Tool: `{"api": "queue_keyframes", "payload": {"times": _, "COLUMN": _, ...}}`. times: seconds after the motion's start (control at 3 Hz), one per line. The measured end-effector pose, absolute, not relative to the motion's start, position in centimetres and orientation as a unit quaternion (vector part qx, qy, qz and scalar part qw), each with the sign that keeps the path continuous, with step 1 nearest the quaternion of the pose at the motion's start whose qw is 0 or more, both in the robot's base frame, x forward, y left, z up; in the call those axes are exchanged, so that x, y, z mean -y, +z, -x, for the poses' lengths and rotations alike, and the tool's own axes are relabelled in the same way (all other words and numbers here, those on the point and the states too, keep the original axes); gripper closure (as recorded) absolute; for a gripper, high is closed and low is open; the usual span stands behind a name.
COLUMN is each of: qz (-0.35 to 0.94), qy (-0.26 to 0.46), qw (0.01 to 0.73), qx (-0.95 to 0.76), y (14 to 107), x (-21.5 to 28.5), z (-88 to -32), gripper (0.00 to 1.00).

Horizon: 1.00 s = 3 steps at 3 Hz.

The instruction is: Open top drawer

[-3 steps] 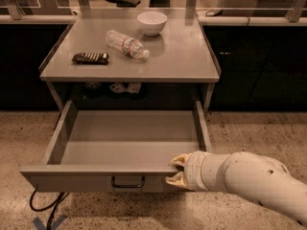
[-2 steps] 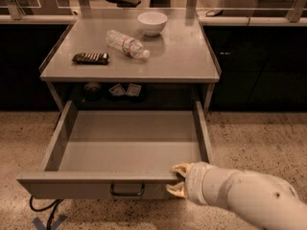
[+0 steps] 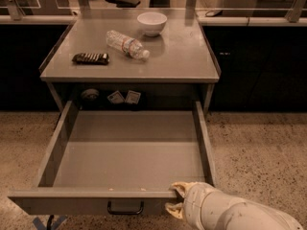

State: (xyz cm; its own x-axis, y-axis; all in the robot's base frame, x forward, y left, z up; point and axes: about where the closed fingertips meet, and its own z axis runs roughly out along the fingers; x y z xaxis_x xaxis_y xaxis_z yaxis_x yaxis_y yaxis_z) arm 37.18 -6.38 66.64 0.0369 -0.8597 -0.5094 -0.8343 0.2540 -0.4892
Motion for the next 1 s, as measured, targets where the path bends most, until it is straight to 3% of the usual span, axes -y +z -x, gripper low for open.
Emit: {"api": "queue_keyframes", "payload": {"times": 1.0, "qz": 0.611, "qy": -0.017, "qw": 0.382, "qx": -0.694, "y": 66.64, "x": 6.38, "z": -37.18, "gripper": 0.12}}
